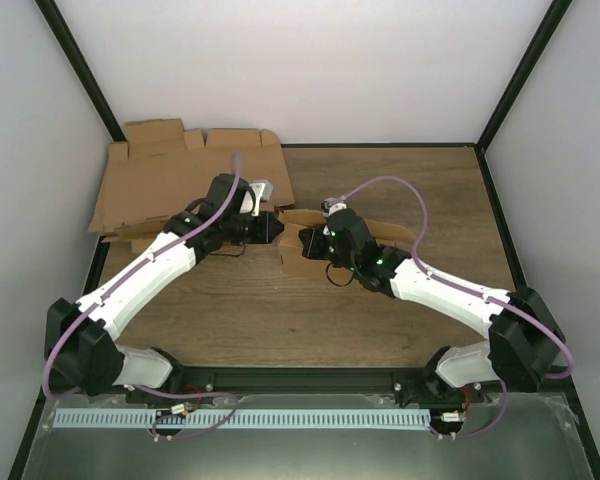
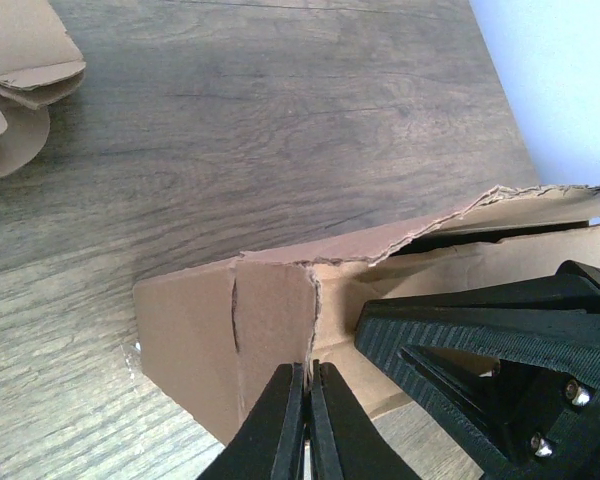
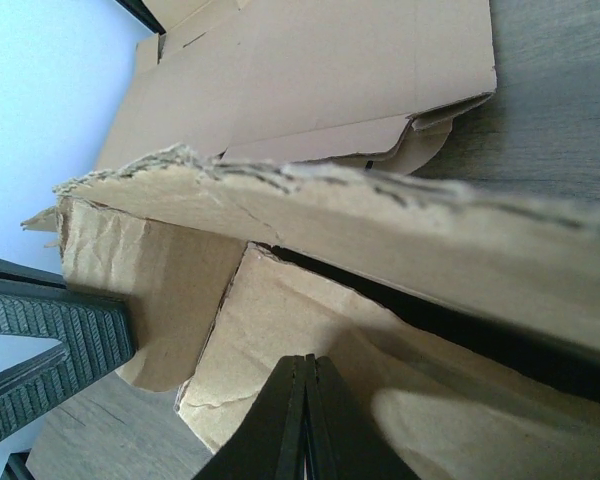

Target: Fold the paper box

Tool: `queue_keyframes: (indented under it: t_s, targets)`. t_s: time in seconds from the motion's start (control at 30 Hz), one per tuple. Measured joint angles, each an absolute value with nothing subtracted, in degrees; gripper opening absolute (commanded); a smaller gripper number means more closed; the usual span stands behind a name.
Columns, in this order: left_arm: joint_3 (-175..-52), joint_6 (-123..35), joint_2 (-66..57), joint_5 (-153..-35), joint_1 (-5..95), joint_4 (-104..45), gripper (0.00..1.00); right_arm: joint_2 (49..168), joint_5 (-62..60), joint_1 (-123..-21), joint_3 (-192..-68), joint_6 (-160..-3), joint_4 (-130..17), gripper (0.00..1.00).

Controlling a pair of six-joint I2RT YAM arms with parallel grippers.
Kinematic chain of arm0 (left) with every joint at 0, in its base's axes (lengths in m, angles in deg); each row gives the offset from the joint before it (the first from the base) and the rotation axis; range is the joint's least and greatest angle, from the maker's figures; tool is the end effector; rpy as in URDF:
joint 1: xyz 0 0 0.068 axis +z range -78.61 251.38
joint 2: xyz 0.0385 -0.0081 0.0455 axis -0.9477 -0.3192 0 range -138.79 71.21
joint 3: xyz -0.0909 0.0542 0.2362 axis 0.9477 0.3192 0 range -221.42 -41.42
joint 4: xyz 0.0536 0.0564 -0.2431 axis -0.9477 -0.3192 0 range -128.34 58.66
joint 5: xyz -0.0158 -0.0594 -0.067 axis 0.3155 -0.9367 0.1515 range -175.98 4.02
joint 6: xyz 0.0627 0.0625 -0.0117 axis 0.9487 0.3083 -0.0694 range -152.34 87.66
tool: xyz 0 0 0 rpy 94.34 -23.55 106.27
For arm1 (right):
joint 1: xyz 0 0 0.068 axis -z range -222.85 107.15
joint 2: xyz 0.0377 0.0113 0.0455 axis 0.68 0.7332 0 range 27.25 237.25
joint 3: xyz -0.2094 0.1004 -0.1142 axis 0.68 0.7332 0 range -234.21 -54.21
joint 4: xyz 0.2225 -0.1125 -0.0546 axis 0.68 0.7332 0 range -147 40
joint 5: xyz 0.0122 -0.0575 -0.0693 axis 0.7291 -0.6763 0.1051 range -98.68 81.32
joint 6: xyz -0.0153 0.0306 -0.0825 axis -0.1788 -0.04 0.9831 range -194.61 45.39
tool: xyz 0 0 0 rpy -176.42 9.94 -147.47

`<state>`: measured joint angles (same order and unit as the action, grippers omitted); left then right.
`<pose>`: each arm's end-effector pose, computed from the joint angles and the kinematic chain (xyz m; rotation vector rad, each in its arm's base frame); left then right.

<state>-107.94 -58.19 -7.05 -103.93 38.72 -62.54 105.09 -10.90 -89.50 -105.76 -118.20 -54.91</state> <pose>0.2597 -0.1958 0.2660 0.3122 2.4211 -0.8540 0.2374 0.2472 0.2326 -0.0333 2.1999 0.8995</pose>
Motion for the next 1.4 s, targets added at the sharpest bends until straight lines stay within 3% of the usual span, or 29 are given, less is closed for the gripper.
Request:
queue_keyframes:
  t_s: [0.33,0.43,0.53,0.6,0.67,0.73,0.83,0.93,1.0,1.13,1.33,1.4]
  targets:
    - [-107.72,-59.26,-7.03,-104.89,38.79,-62.39,0.04,105.09,-11.01,-89.54,-105.76,-118.20,-54.91,0.01]
    - [-107.61,-59.08,-7.01,-104.46,38.76,-62.52,0.17,105.09,-11.18,-89.54,-105.76,-118.20,-54.91,0.01]
    - [-107.61,-57.84,-7.03,-102.80,38.57,-65.95,0.19,105.09,-11.38,-89.54,-105.76,-118.20,-54.96,0.01]
    - [-107.61,-57.29,-7.03,-101.51,38.33,-68.69,0.18,105.09,-11.53,-89.54,-105.76,-118.20,-54.96,0.01]
    - [-107.61,-56.70,-7.03,-100.54,38.26,-70.43,0.11,105.09,-11.55,-89.54,-105.76,-118.20,-54.96,0.01]
    - [-107.64,-56.15,-7.03,-99.80,38.28,-71.51,0.11,105.09,-11.55,-89.54,-105.76,-118.20,-54.96,0.01]
    - [-108.33,-54.93,-7.05,-99.49,38.26,-72.58,0.49,105.09,-11.55,-89.54,-105.76,-118.20,-54.96,0.01]
    - [-109.86,-54.38,-7.03,-100.09,38.28,-72.60,0.64,105.09,-11.55,-89.54,-105.76,-118.20,-54.96,0.01]
    - [-110.50,-54.25,-6.70,-100.70,38.28,-71.90,0.64,105.09,-11.55,-89.54,-105.76,-118.20,-54.96,0.01]
    - [-111.72,-53.60,-5.76,-101.18,38.28,-71.02,0.54,105.09,-11.55,-89.54,-105.78,-118.18,-54.96,0.01]
    - [-115.59,-52.79,-8.40,-100.98,38.28,-70.72,0.26,105.42,-11.75,-89.54,-106.13,-118.16,-54.83,0.01]
    - [-115.66,-52.44,-9.72,-100.78,38.26,-70.85,0.25,105.42,-11.77,-89.54,-106.13,-118.16,-54.76,0.01]
